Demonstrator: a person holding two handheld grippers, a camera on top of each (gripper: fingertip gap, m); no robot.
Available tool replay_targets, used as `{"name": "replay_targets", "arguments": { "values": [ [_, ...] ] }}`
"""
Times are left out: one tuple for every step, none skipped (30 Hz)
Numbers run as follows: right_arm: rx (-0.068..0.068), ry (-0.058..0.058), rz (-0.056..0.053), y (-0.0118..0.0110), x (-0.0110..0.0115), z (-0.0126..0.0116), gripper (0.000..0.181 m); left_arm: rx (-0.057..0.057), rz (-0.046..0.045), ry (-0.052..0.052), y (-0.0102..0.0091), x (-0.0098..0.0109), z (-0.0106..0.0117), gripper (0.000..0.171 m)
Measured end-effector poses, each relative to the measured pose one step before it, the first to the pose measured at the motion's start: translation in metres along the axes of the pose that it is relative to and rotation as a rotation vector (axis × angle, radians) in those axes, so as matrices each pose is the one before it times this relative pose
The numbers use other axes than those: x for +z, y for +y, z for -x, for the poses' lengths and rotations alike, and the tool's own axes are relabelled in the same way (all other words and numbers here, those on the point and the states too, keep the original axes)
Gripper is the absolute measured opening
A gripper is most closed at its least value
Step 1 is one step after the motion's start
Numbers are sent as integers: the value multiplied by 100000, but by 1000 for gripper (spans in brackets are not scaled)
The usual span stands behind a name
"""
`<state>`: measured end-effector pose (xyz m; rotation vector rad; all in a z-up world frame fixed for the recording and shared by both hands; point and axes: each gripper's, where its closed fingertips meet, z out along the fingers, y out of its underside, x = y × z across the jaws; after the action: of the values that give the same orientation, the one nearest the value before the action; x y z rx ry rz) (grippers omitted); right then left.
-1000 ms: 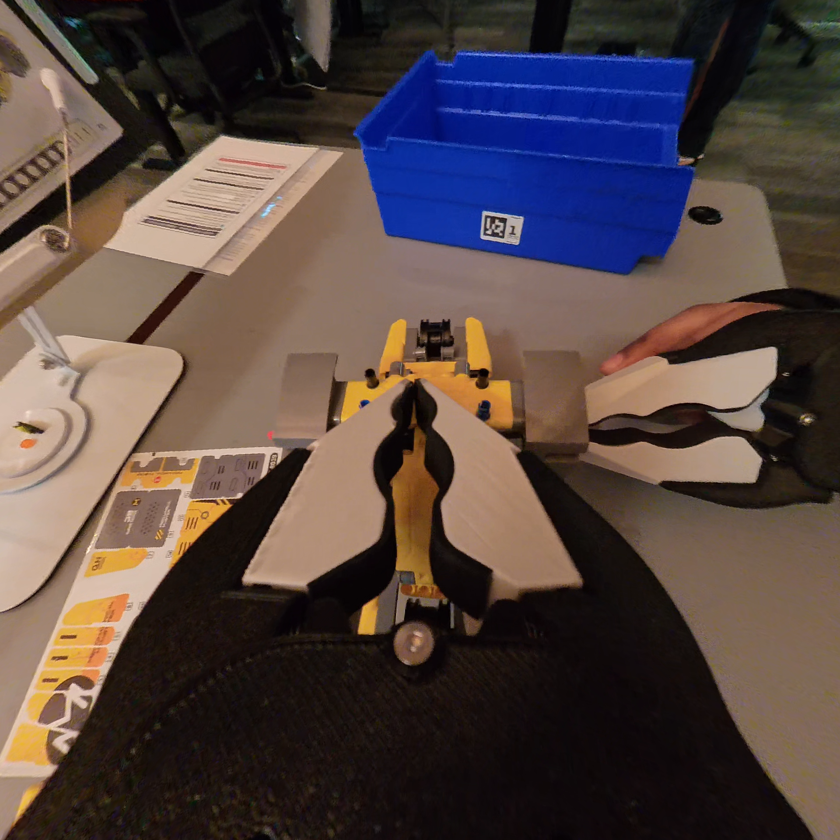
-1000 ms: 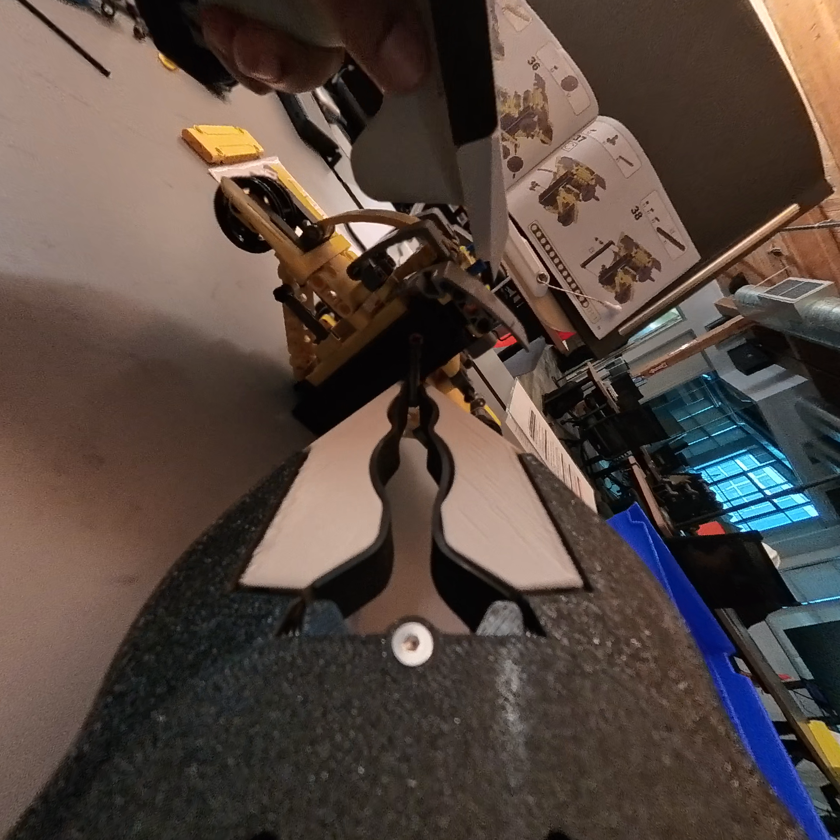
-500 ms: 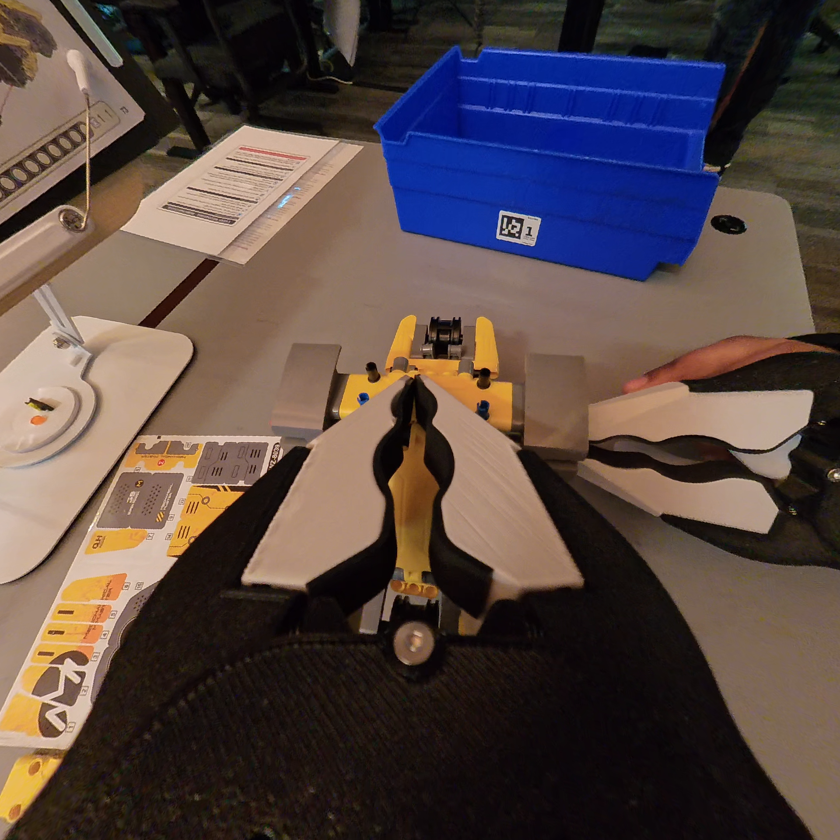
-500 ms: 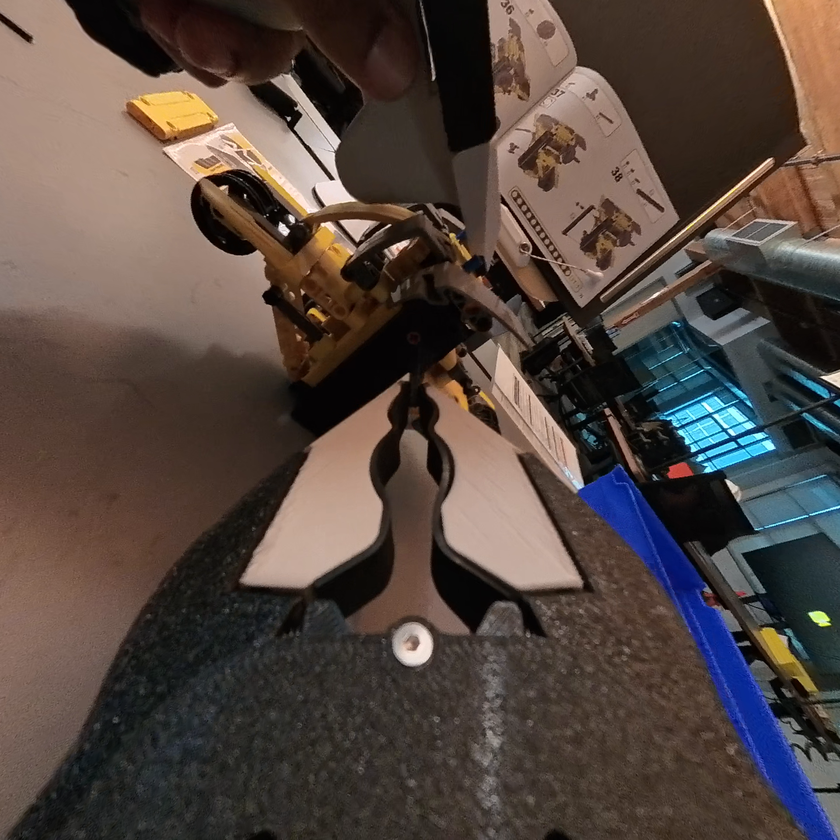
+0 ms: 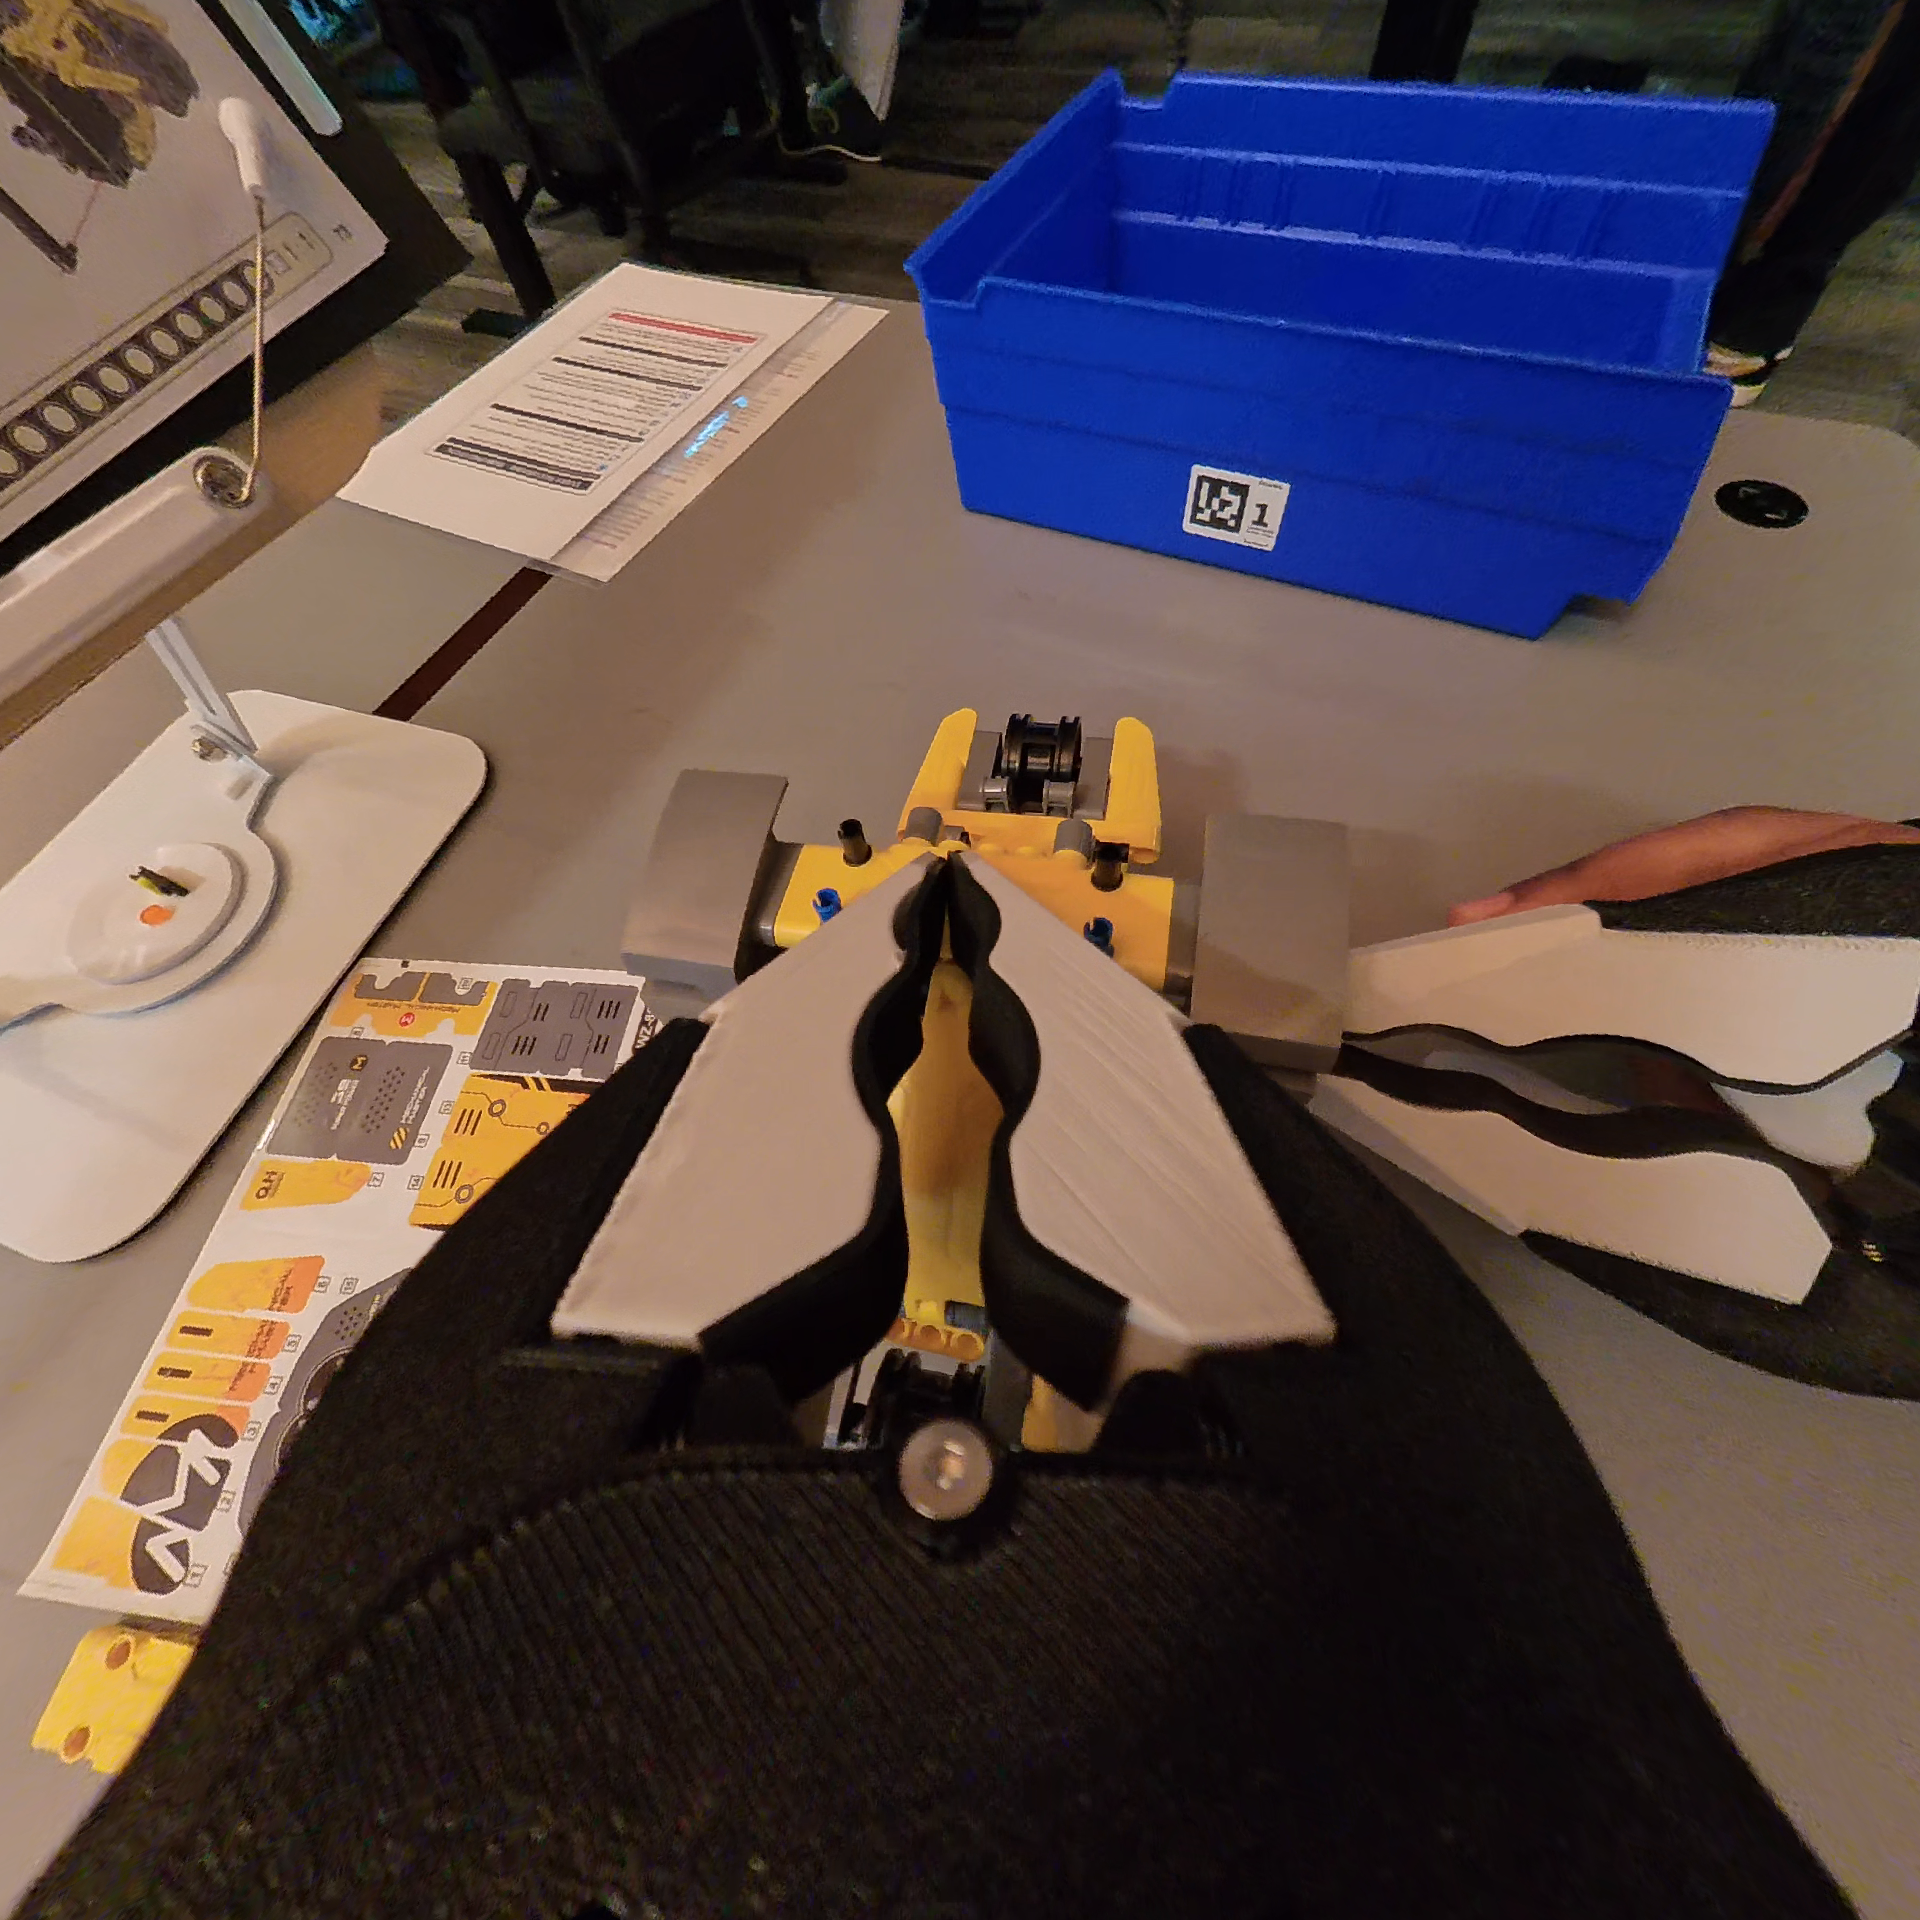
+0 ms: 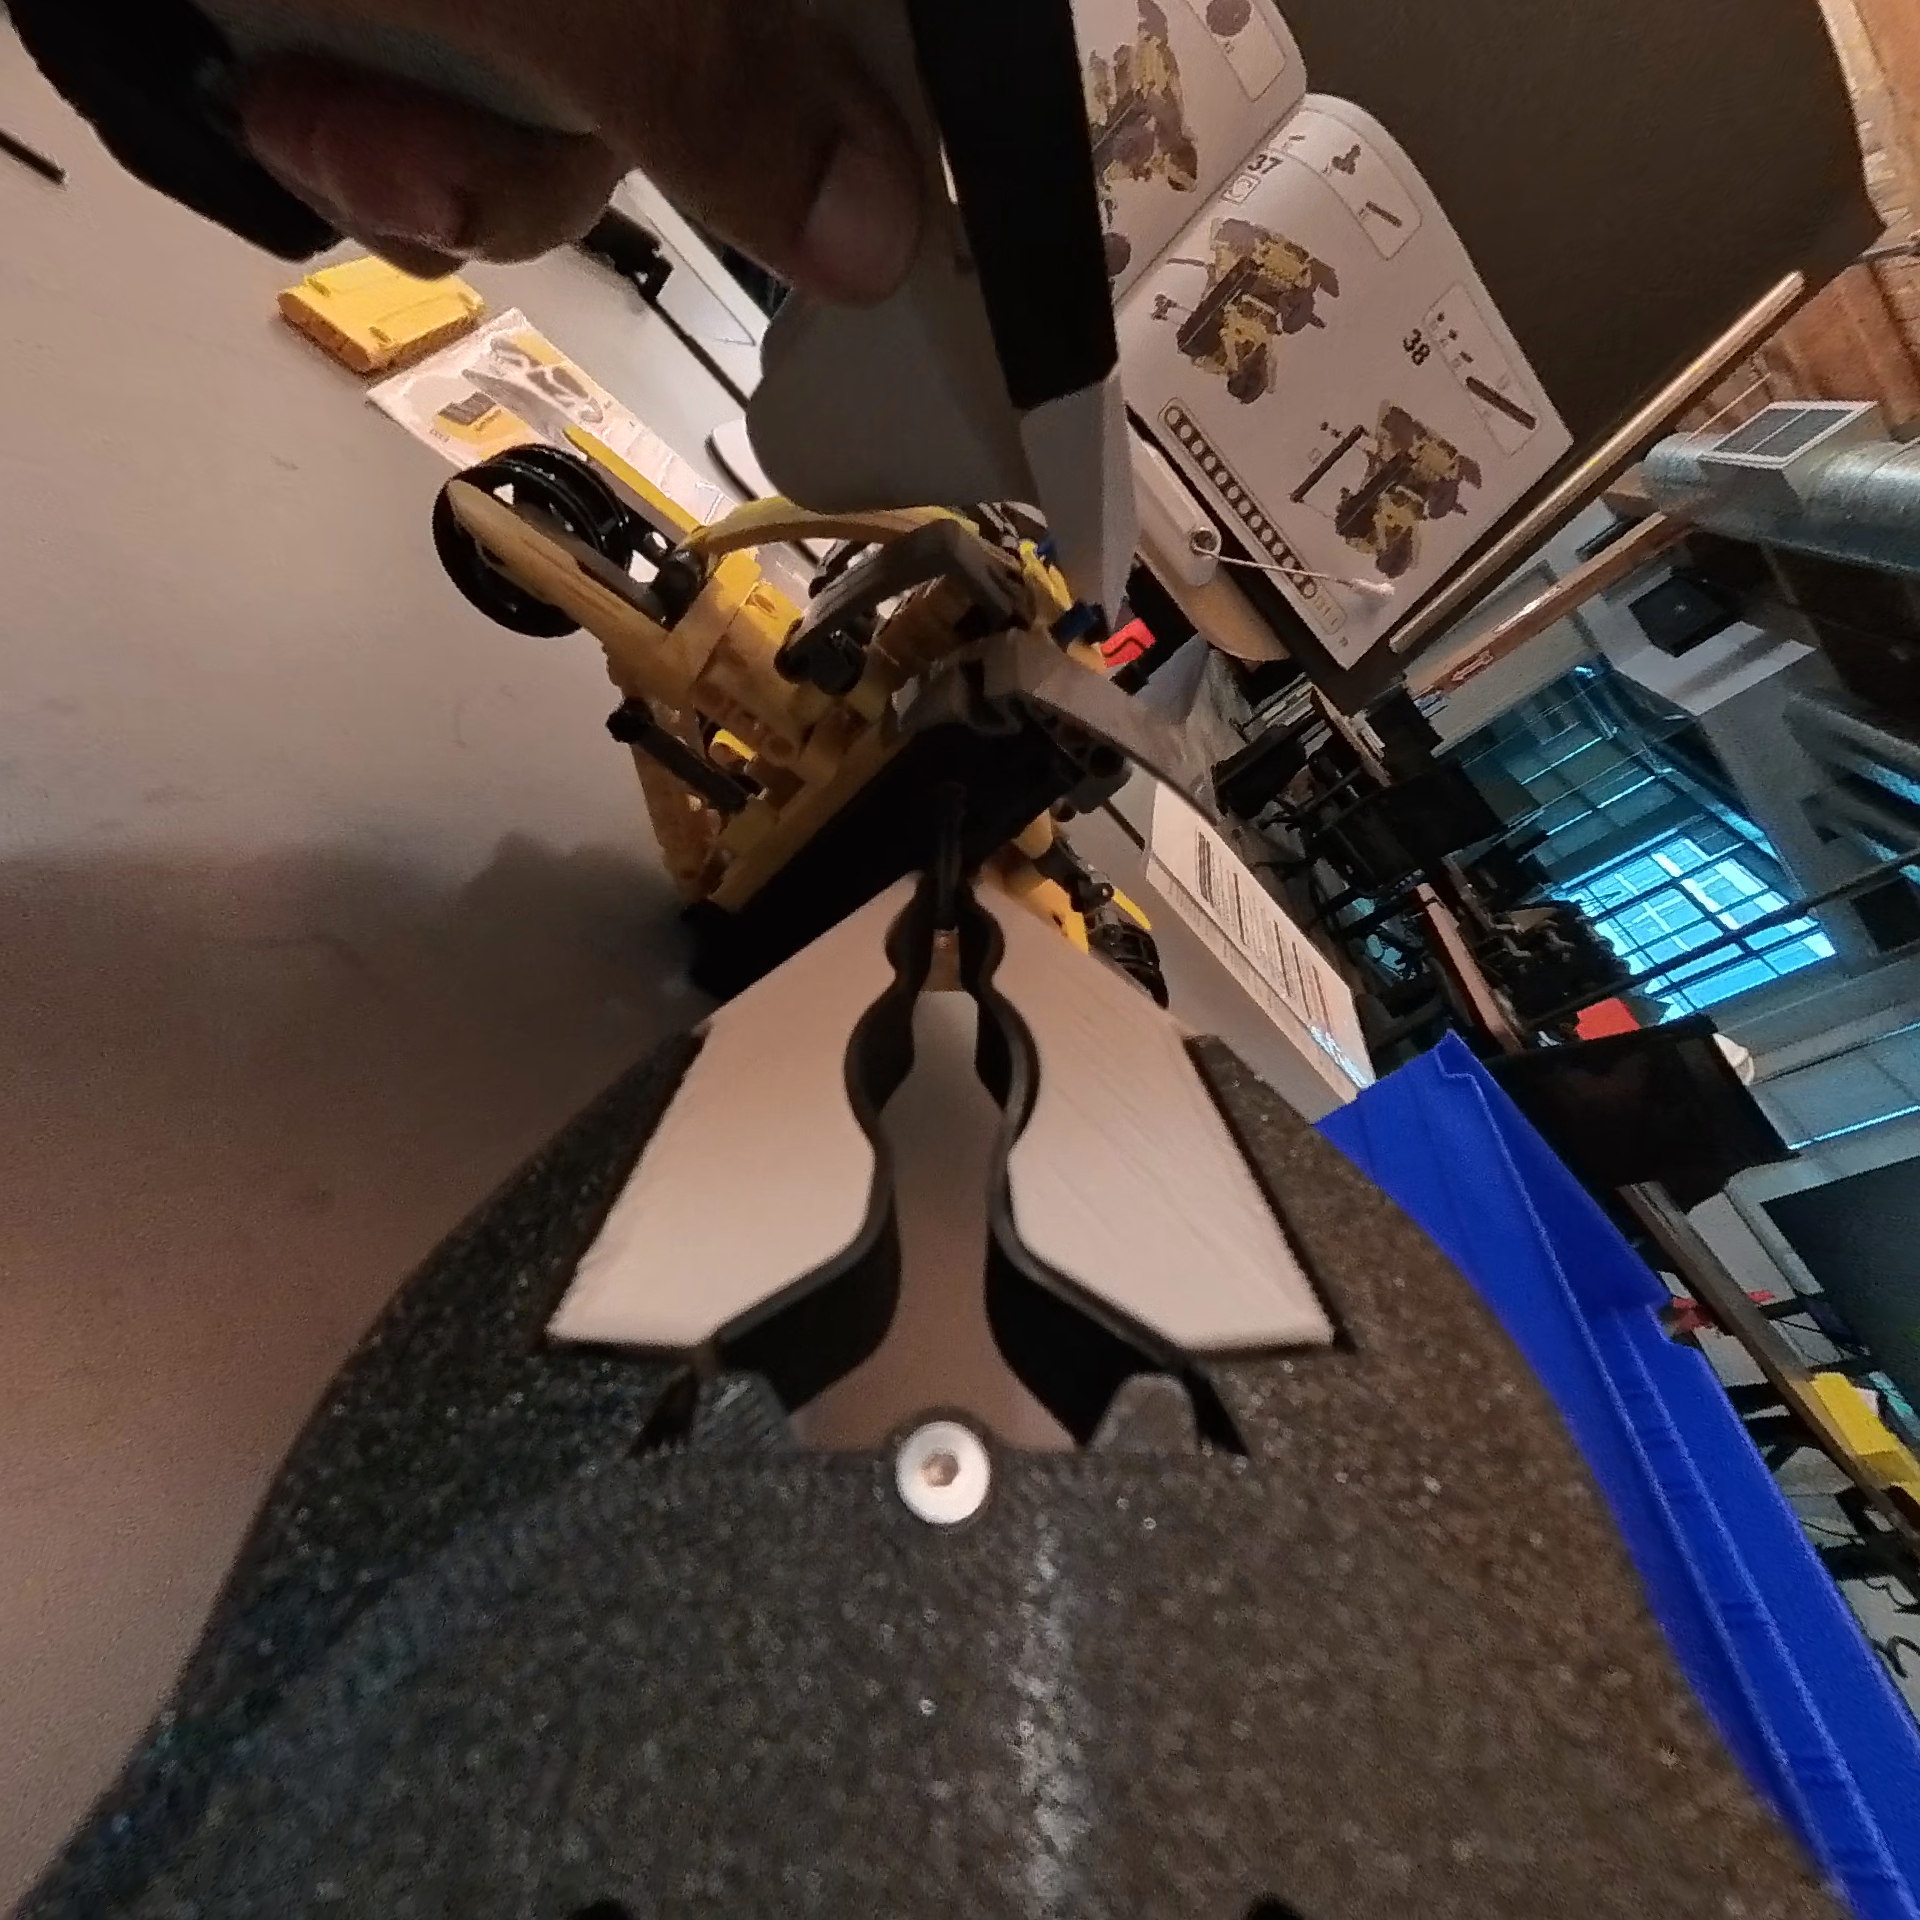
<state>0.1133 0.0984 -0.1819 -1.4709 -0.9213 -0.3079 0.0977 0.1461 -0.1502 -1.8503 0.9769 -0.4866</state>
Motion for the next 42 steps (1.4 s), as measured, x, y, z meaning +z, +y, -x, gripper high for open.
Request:
{"name": "replay_targets", "arguments": {
  "values": [
    [201,241,407,-10,14,11,3,-310,-329,-392,7,5,10,0],
    [14,151,730,39,19,0,4,-373,-483,-315,-11,9,1,0],
    [-74,91,529,-2,-11,-4,4,-117,-238,-163,10,-6,-7,0],
    [-576,263,806,-6,-17,-8,4,-178,73,-35,8,-22,-9,0],
    [-1432,710,957,4,-1,1,4,-184,135,-59,4,-2,-2,1],
    [-2243,1212,1026,-27,-2,4,4,-127,68,-234,-5,-2,4,1],
    [-2102,1409,925,-66,5,26,4,-4,59,-505,8,10,21,1],
    [-1053,1167,682,-113,-4,32,3,155,114,-639,2,4,10,1],
    [11,799,312,-119,-5,27,3,-33,150,-686,0,-9,-4,1],
    [1062,337,75,-96,-5,26,3,-499,124,-685,11,-6,5,1],
    [2248,-312,-112,-37,7,15,3,-474,141,-618,20,-2,-18,1],
    [3527,-1094,-317,-4,1,1,3,-182,186,-240,12,-16,-21,1],
    [4770,-1907,-451,12,-2,2,3,-593,123,260,-5,-1,-25,1],
    [5656,-2629,-393,33,-2,-19,3,-608,-15,411,0,-13,-23,1],
    [5427,-2814,-452,-5,2,-38,3,-749,-107,521,11,-6,-15,1],
    [4110,-2420,-496,-29,0,-42,3,-765,-123,519,11,-11,-23,1],
    [1381,-1334,-294,-11,4,-46,3,-306,-89,331,8,-5,-13,1],
    [-1377,120,-129,-6,10,-38,3,14,-10,34,4,12,-11,1],
    [-3762,1493,-103,-18,14,10,3,158,123,-209,1,-4,-8,1],
    [-5593,2501,-119,-25,8,61,3,326,317,-219,8,-3,-13,1],
    [-6533,2936,-418,-81,8,83,3,417,400,-133,5,-6,-39,1],
    [-6993,2697,-906,-107,6,120,3,200,191,120,-9,5,-55,1],
    [-5462,1947,-1214,-110,10,154,3,-242,-44,843,-22,10,-133,1],
    [-2691,1085,-942,-105,-6,122,3,-1226,83,2320,-16,-78,-291,1],
    [-1121,257,-257,-53,-2,31,3,-1783,-63,2146,23,-99,-266,1],
    [656,-517,-157,-55,-10,-20,3,-991,-484,715,31,-68,-101,1],
    [2204,-858,156,-44,-13,-35,3,-294,-822,-207,-2,-27,-57,1],
    [2199,-788,336,-8,2,-37,3,183,-133,-354,-7,11,-24,1],
    [1208,-279,401,18,7,-23,3,459,573,-336,-16,14,19,1],
    [352,375,408,0,42,-1,3,248,600,-168,-10,28,46,1],
    [-282,841,507,-24,43,4,3,-328,276,124,-19,25,60,1],
    [-683,1057,641,-54,48,12,3,-656,-88,275,-12,3,58,1],
    [-897,1030,730,-81,39,21,3,-677,-302,320,0,2,39,1],
    [-1067,939,747,-60,30,16,3,-477,-217,219,0,-3,11,1],
    [-1222,860,590,-43,34,20,3,-212,22,22,0,2,4,1],
    [-1212,801,345,-53,19,9,3,62,218,-162,-5,10,-4,1],
    [-554,602,169,-22,19,25,3,251,272,-281,-10,9,19,1],
    [-145,406,-137,11,6,25,3,189,206,-60,6,9,-4,1],
    [13,166,-328,27,10,11,3,226,108,-27,5,-9,-9,1],
    [-30,-61,-291,37,11,10,3,-39,-19,40,9,1,-16,1],
    [-227,-319,-409,16,-12,-12,3,-47,1,141,4,-7,-17,1],
    [-20,-552,-447,10,2,-4,3,-17,-34,102,8,0,-9,1]
  ]
}}
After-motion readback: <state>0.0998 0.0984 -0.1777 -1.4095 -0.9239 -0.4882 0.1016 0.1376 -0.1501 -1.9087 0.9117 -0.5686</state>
